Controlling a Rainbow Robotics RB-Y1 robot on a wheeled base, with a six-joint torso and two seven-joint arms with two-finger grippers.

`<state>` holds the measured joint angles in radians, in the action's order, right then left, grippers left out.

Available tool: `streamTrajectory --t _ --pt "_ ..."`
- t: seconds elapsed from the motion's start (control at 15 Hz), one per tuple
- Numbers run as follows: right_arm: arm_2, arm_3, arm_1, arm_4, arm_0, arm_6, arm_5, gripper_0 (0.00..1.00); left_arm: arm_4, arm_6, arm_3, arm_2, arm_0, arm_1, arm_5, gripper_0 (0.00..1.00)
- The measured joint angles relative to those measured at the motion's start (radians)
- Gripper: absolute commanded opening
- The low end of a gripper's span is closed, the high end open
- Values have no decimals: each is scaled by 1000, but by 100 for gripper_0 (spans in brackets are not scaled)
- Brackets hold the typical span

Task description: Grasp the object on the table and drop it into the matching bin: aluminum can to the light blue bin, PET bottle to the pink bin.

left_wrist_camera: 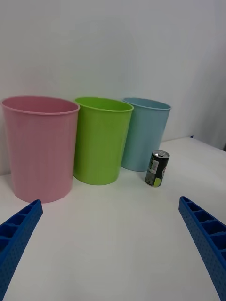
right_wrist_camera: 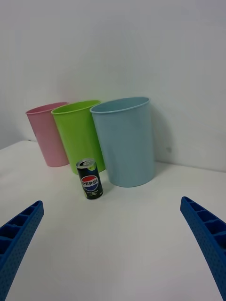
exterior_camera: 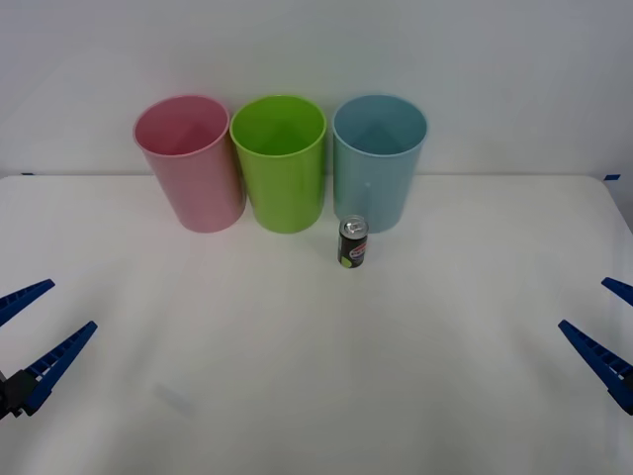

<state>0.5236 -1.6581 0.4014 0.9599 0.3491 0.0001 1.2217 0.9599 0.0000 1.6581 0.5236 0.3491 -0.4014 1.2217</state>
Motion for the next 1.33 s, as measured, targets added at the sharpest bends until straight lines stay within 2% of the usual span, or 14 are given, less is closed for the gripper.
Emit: streamTrajectory --t 0.53,0.93,1.33 --pt "-44 12 -8 15 -1 0 -23 100 0 0 0 0 0 0 0 100" --pt "-209 12 -8 20 -35 39 -157 100 0 0 0 0 0 0 0 100" --pt "-327 12 -9 56 -79 91 -271 100 0 0 0 0 0 0 0 100"
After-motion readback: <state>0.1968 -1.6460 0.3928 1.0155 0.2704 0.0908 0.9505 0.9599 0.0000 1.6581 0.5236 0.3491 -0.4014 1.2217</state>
